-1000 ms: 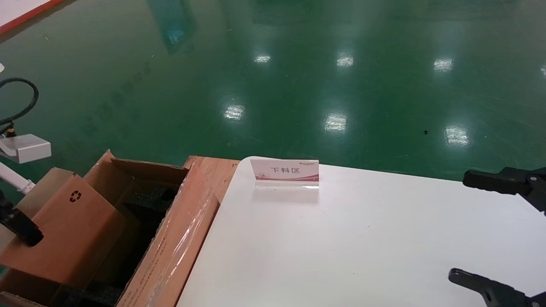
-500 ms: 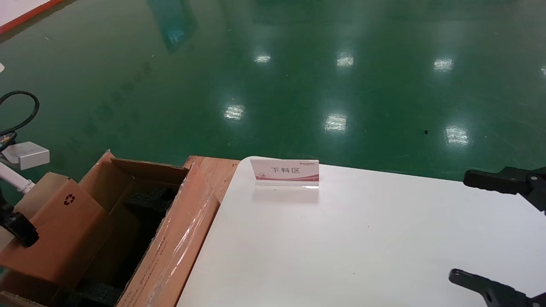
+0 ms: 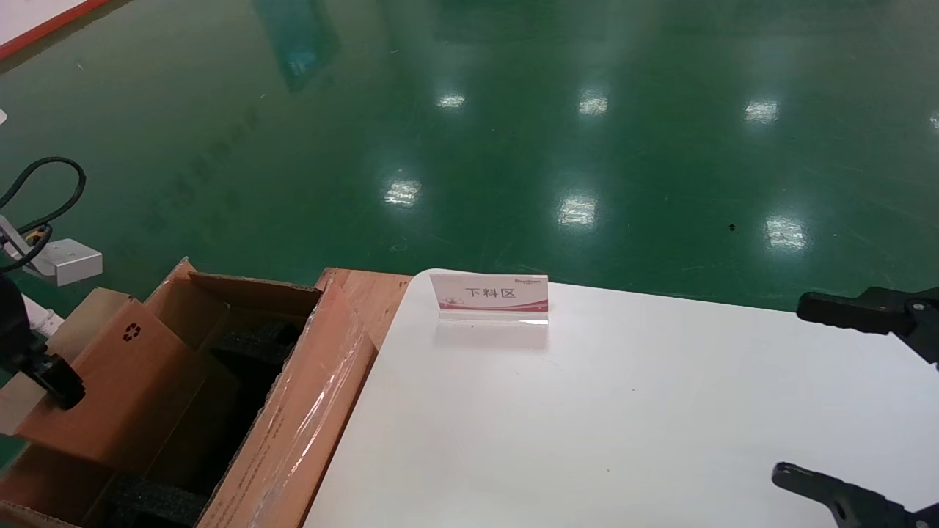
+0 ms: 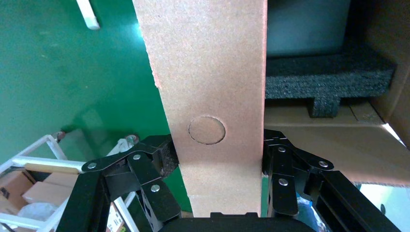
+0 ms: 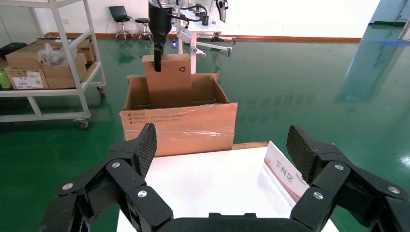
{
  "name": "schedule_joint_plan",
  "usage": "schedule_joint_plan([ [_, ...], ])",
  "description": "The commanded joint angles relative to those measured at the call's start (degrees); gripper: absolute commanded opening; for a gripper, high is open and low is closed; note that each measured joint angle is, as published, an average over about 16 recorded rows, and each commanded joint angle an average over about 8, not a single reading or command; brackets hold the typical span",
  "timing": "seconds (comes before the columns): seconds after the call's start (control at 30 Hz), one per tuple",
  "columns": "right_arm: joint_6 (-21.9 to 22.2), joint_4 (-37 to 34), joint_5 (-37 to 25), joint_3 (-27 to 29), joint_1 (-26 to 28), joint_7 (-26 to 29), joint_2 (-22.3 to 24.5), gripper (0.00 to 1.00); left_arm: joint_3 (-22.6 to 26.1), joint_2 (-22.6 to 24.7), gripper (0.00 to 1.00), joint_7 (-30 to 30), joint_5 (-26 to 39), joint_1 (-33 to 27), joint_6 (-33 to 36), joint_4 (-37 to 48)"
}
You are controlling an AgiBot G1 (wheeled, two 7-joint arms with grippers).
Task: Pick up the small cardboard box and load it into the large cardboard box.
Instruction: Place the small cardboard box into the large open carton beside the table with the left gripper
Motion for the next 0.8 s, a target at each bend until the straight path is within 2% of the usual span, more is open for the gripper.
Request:
schedule_joint_plan([
  [0.03, 0.0, 0.0, 0.0, 0.0, 0.0, 0.0, 0.0, 1.0, -0.2, 0.2, 0.0, 0.2, -0.1, 0.6, -0.4, 0.6],
  [0.8, 0.0, 0.0, 0.1, -0.1, 0.0, 0.0, 0.0, 1.0, -1.4, 1.5, 0.0, 1.7, -1.5, 7.1, -2.8, 5.1],
])
